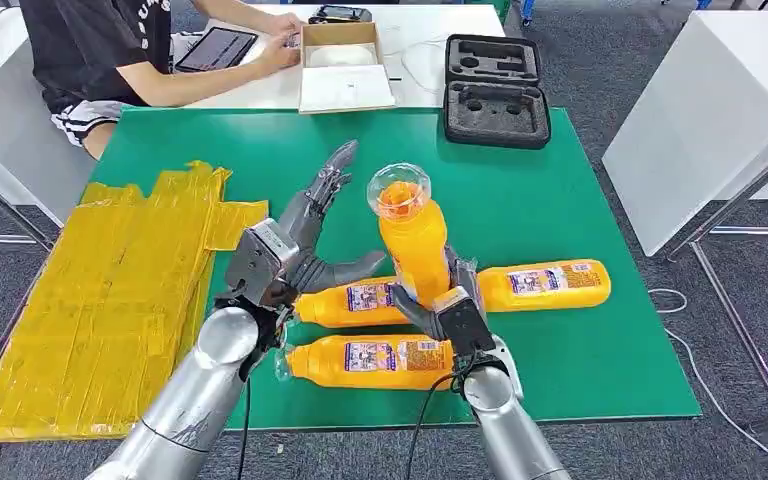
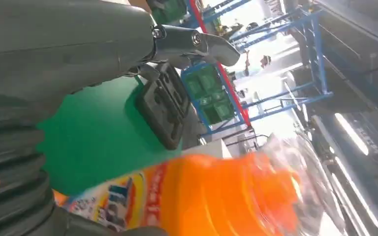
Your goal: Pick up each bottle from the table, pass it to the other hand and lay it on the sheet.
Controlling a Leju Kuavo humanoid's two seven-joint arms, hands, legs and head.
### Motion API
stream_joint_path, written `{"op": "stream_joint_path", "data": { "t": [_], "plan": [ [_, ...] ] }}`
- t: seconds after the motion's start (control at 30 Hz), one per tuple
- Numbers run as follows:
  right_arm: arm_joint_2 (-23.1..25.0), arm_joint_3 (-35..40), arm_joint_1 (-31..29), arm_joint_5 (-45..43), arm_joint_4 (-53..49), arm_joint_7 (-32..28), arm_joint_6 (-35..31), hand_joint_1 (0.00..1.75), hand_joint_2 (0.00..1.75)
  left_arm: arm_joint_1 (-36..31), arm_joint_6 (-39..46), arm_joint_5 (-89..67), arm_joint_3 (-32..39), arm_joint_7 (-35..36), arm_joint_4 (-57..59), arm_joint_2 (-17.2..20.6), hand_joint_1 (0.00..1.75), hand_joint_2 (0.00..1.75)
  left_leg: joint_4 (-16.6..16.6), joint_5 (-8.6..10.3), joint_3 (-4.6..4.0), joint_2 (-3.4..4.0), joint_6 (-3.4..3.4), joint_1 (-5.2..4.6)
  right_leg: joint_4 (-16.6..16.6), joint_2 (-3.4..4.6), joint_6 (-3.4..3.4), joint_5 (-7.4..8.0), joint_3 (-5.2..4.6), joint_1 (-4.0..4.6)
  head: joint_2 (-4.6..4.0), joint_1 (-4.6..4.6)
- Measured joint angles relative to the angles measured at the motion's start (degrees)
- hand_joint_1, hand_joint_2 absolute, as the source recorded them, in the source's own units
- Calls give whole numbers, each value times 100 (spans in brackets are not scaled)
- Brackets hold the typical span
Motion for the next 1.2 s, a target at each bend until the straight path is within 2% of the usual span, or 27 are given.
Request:
{"op": "stream_joint_path", "data": {
  "t": [0.57,0.87,1.2],
  "plan": [
    [4,418,-288,-180,308,-48,-236,175,175,175,66,352,-525,-131,161,70,0,175,0,0,-2,0,0,-1,0,0,0,0,-2,-1,0,0],
    [68,671,-391,98,343,-48,-289,175,175,231,70,352,-560,-131,175,42,0,175,0,0,-1,0,0,-1,0,0,0,0,-2,-1,0,2],
    [37,1204,-615,826,586,-4,-337,175,175,273,142,428,-433,-151,175,46,0,175,0,0,-1,0,0,-1,0,0,0,0,-4,-1,0,2]
  ]
}}
